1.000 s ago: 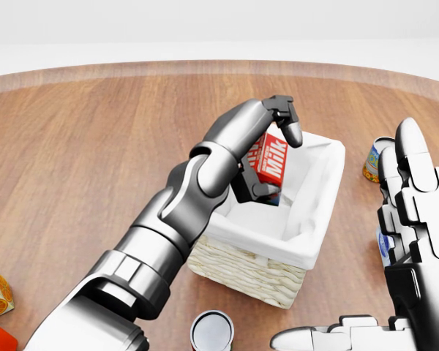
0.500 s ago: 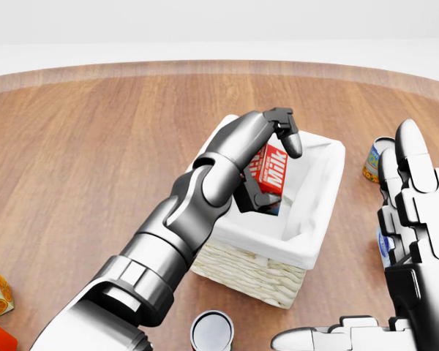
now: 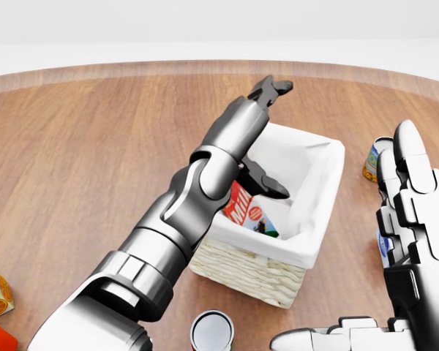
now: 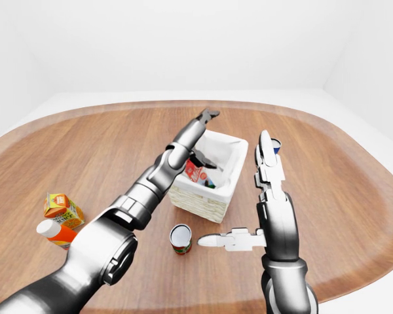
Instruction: Pick the milk and place it in the basket.
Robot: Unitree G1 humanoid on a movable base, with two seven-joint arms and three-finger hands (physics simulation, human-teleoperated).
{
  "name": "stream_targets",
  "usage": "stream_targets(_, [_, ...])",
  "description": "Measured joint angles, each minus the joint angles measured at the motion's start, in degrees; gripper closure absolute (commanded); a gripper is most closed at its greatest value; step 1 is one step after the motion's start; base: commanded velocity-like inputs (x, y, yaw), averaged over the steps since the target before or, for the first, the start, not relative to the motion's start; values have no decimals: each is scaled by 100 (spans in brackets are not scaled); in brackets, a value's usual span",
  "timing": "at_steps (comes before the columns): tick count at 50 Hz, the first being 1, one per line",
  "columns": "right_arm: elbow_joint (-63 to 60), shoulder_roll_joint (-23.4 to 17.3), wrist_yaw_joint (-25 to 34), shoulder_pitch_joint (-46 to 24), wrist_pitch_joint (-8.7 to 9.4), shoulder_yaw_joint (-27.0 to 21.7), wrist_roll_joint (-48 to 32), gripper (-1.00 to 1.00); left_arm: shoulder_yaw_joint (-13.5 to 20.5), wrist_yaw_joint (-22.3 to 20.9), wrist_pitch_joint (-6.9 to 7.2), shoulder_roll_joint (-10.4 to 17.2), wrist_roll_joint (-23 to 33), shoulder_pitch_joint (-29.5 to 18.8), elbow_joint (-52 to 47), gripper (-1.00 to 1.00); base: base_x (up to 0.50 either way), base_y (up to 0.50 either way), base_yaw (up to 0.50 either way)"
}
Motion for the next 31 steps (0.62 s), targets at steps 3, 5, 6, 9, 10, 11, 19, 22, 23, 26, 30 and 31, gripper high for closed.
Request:
stream_targets(3, [-4,-1,-1,0,0,0,1,-100,18,40,0,3,-20,-15,-19,-100,0,0,0])
stream_targets(5, [-4,-1,-2,0,0,0,2,-100,26,65,0,3,-28,-22,-30,-100,0,0,0])
stream_targets(6, [-4,-1,-3,1,0,-1,3,-100,30,77,0,3,-32,-24,-34,-100,0,0,0])
stream_targets(9, [-6,-1,-4,2,0,-4,6,-100,40,115,0,5,-41,-34,-36,-100,0,0,0])
stream_targets(10, [-7,0,-4,2,0,-6,6,-100,44,128,0,6,-43,-37,-32,-100,0,0,0])
stream_targets(11, [-7,0,-4,2,0,-6,7,-100,47,139,0,7,-45,-40,-28,-100,0,0,0])
stream_targets(19, [1,1,-6,2,0,-11,9,-100,65,203,0,13,-57,-49,-11,-100,0,0,0])
stream_targets(22, [5,1,-5,0,0,-16,12,-100,65,220,0,10,-57,-45,-10,-100,0,0,0])
stream_targets(23, [7,1,-5,0,0,-18,13,-100,65,225,0,9,-57,-42,-8,-100,0,0,0])
stream_targets(26, [14,2,-4,-1,0,-24,17,-100,66,239,0,8,-60,-27,-1,-100,0,0,0])
stream_targets(30, [19,4,-1,-1,0,-30,19,-100,67,278,0,17,-54,11,55,-100,0,0,0])
stream_targets(31, [21,5,-2,0,0,-28,17,-100,69,287,0,21,-54,19,74,-100,0,0,0])
